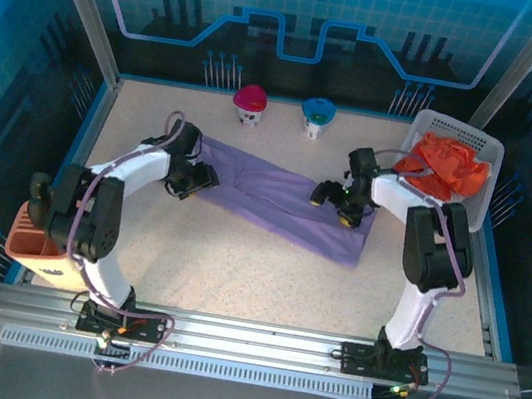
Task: Fold and stack the t-shirts
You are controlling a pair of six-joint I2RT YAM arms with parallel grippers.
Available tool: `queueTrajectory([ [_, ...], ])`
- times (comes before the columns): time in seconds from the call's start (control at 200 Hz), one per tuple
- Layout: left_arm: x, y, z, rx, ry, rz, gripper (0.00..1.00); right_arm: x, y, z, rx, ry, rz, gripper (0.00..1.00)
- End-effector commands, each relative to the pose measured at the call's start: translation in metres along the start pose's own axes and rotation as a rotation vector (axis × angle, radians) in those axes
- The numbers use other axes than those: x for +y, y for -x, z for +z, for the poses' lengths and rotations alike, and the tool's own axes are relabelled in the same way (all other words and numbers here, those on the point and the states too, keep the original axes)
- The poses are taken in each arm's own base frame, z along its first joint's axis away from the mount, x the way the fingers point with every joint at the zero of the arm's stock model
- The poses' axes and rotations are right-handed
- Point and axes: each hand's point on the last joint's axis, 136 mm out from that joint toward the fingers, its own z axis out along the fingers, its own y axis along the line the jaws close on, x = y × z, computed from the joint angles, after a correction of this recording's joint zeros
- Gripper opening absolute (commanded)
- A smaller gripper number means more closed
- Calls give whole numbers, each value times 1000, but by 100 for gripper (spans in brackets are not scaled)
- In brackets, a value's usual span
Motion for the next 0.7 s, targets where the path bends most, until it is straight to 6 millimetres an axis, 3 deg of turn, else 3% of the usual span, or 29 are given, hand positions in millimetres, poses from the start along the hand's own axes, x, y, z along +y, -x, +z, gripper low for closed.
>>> queueTrajectory([
  [0.0, -20, 10, 13, -2, -12, 17, 57, -22, -54, 10, 98, -41, 86, 91],
  [0.14, -27, 17, 36, 26, 7, 21, 57, -25, -86, 3, 79, -39, 89, 91],
  [0.17, -31, 18, 39, 31, 7, 26, 57, -34, -100, 6, 97, -62, 92, 91],
  [0.3, -48, 18, 48, 44, 11, 80, 57, -36, -127, 6, 105, -68, 86, 92],
  [0.49, -83, 13, 61, 84, -7, 172, 57, -31, -157, 9, 116, -90, 57, 92],
  [0.695, -123, -4, 74, 130, -39, 264, 57, -12, -186, 12, 131, -93, -6, 92],
])
